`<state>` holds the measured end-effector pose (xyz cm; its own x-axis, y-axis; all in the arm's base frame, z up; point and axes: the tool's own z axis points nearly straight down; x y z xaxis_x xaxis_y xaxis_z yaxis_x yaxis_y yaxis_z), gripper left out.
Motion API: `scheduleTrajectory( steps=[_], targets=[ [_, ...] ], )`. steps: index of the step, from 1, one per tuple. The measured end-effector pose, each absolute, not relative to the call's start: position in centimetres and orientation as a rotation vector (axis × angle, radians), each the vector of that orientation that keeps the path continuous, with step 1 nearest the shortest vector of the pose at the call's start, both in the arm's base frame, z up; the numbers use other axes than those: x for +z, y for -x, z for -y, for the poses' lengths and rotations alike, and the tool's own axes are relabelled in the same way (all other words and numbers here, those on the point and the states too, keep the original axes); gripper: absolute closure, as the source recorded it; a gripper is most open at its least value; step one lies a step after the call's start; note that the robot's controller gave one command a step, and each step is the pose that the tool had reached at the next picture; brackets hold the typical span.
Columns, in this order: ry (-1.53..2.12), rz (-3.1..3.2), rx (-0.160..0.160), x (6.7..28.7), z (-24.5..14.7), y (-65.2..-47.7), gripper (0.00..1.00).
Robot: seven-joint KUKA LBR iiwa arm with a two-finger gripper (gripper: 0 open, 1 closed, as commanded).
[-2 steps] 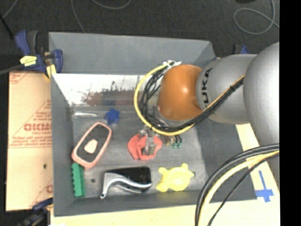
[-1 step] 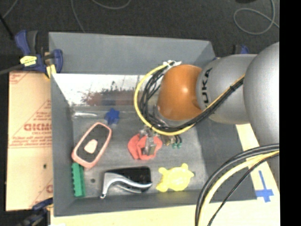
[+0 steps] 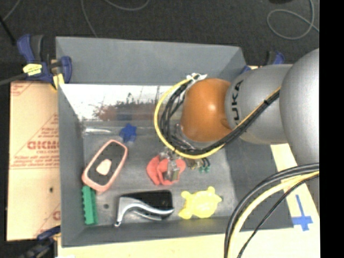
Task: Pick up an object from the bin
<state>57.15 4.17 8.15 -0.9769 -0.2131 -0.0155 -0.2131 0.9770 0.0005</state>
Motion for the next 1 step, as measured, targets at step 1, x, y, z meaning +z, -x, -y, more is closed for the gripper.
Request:
scheduleTrajectory(
  steps=[1],
  targets=[
    [0.338,-3.103,0.004,23.75,-3.61,-58.1,1.0]
  ],
)
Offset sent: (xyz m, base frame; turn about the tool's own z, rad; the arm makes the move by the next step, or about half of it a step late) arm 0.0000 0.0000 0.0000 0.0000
